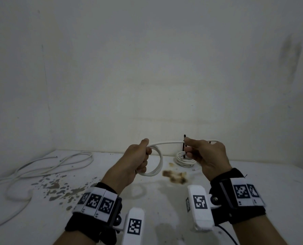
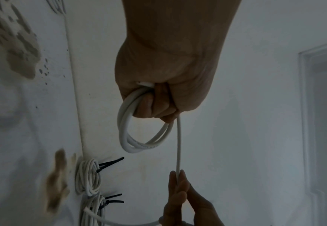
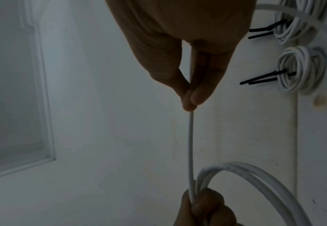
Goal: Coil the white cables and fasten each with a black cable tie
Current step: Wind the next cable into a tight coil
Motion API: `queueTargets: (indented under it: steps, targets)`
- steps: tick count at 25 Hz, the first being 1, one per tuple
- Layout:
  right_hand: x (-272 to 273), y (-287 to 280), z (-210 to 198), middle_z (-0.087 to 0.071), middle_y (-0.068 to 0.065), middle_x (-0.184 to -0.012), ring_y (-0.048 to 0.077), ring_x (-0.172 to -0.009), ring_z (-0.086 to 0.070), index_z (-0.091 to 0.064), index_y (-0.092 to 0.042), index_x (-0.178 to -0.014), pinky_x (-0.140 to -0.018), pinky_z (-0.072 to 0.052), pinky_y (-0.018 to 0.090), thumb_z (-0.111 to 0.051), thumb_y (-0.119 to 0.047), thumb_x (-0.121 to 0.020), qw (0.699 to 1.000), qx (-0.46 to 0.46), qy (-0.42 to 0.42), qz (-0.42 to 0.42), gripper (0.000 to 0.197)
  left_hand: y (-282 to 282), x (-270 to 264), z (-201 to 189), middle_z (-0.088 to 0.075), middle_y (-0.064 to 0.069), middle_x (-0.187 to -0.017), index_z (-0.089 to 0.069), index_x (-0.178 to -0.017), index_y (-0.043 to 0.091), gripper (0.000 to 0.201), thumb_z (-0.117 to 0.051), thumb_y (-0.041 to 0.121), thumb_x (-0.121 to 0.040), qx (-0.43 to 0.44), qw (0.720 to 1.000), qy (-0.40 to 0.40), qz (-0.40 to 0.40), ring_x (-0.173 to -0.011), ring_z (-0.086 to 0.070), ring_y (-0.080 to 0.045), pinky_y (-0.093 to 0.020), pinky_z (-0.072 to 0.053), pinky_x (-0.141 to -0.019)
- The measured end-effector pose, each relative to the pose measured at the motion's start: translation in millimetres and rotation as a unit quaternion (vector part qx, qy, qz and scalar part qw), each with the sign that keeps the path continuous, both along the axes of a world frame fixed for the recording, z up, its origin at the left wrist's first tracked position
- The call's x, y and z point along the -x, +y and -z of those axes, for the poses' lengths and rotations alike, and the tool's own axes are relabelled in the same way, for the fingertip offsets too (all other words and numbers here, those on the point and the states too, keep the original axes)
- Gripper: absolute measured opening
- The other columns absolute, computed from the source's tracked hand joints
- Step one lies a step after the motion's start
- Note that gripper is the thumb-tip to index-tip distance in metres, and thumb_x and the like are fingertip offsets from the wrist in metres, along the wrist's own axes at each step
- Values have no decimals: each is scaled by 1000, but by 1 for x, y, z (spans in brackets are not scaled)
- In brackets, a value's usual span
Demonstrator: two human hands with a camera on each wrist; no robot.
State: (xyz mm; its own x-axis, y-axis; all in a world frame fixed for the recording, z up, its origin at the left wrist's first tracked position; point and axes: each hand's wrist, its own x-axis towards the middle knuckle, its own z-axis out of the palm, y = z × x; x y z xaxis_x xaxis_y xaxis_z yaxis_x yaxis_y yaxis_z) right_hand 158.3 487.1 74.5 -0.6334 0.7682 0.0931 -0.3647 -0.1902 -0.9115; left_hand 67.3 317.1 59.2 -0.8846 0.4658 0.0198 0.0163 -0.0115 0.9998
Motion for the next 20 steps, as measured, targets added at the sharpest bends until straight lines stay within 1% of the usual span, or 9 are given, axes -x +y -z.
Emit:
queueTargets:
  steps: [2, 3, 6, 9, 12, 13, 17, 18, 20]
  targets:
    - [-1, 2, 3, -69, 17, -80, 17, -51, -65, 10, -12, -157, -51, -59, 28, -78, 7, -77, 1000, -7, 17, 6, 121, 1, 0, -1, -23, 7, -46, -45, -68, 16, 42, -39, 38, -103, -7, 1000, -6, -7, -36, -18, -11, -21, -20, -40]
    - [-2, 0, 4, -69, 14, -80, 18, -55, -66, 12, -19, -157, -53, -59, 29, -79, 6, -77, 1000, -22, 14, 1, 123, 0, 1, -1, -23, 7, -45, -45, -68, 15, 42, -39, 37, -103, -14, 1000, -10, -12, -36, -18, -10, -21, -20, -40]
    - [-3, 0, 4, -73, 10, -92, 22, -72, -71, -45, -9, -144, -55, -57, 30, -82, -7, -78, 989, -129, -60, -46, 76, -4, 5, -1, -21, 7, -45, -44, -67, 16, 41, -40, 36, -103, -61, 997, -38, -23, -35, -16, -10, -19, -20, -37]
    - [1, 10, 15, -75, 9, -83, 21, -70, -68, -71, -7, -110, -49, -53, 25, -80, -6, -78, 955, -262, -134, -33, 33, -10, 12, -5, -19, 7, -43, -41, -64, 19, 42, -42, 35, -102, -128, 988, -85, -13, -32, -14, -9, -16, -19, -34]
    - [8, 23, 32, -71, 2, -66, 25, -66, -69, -76, -19, -82, -63, -60, 37, -75, -19, -82, 881, -417, -206, 82, 1, -15, 16, -9, -17, 8, -40, -37, -62, 20, 43, -40, 34, -103, -178, 975, -128, 27, -27, -13, -8, -16, -17, -31]
    - [10, 27, 38, -68, -1, -62, 24, -64, -68, -75, -20, -79, -65, -60, 41, -72, -24, -84, 855, -448, -244, 96, 7, -16, 15, -11, -17, 8, -39, -35, -62, 21, 43, -39, 34, -103, -193, 971, -138, 42, -26, -14, -7, -16, -16, -30]
    - [15, 51, 58, -66, 3, -77, 26, -69, -63, -74, -16, -99, -66, -61, 43, -58, -31, -96, 789, -475, -387, 38, 22, -26, 16, -21, -17, 8, -36, -32, -61, 23, 42, -34, 30, -103, -245, 952, -161, 82, -24, -15, -5, -17, -13, -30]
    - [15, 53, 60, -67, 5, -85, 26, -72, -64, -73, -17, -102, -63, -61, 42, -56, -30, -97, 783, -480, -395, 16, 22, -28, 17, -22, -18, 8, -35, -31, -62, 23, 41, -33, 28, -102, -254, 950, -163, 84, -23, -15, -5, -17, -12, -31]
    - [11, 44, 56, -65, 4, -95, 23, -75, -64, -66, -23, -101, -56, -60, 37, -57, -33, -98, 829, -430, -355, -54, 14, -28, 15, -23, -17, 8, -35, -31, -61, 23, 40, -32, 25, -101, -258, 948, -163, 88, -23, -15, -5, -18, -12, -30]
